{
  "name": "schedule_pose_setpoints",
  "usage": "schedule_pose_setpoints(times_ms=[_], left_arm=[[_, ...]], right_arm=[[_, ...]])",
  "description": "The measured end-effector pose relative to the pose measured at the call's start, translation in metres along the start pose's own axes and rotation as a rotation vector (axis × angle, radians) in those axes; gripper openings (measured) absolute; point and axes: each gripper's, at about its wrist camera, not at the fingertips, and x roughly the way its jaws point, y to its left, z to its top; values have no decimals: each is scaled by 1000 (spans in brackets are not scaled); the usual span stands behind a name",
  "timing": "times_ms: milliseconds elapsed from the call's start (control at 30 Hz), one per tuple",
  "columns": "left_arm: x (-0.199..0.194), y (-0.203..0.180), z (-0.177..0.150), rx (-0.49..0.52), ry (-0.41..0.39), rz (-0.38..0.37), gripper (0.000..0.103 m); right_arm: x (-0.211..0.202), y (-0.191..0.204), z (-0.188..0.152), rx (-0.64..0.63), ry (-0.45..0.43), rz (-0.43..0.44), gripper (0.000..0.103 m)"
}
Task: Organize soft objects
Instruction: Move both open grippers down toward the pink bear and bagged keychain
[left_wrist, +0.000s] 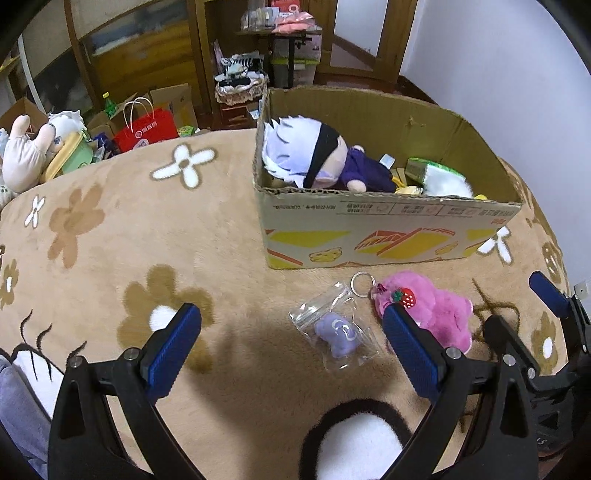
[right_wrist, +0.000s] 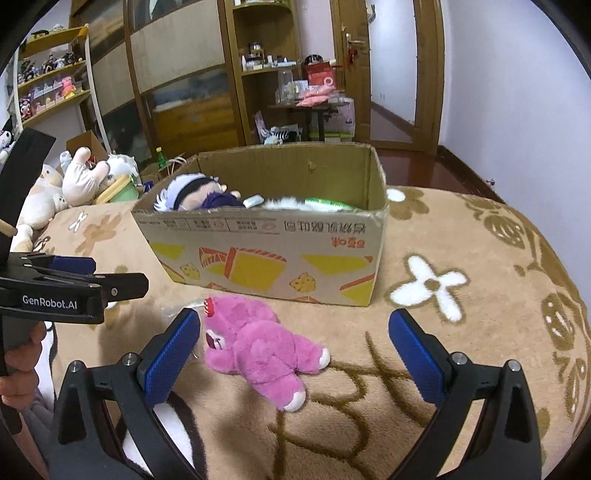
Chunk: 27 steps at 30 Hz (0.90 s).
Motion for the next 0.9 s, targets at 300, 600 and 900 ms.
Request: schedule_pose_setpoints(times_ms=[300,600,900], left_arm=[[31,2,6,-30,84,-51,98],[53,-3,4,-33,145,-68,98],[67,-5,1,-27,192,-66,98]], right_arm=[[30,10,-7,-31,70,10,103],[54,20,-17,-56,163,28,103],[66,21,-23,-38,214,41,103]])
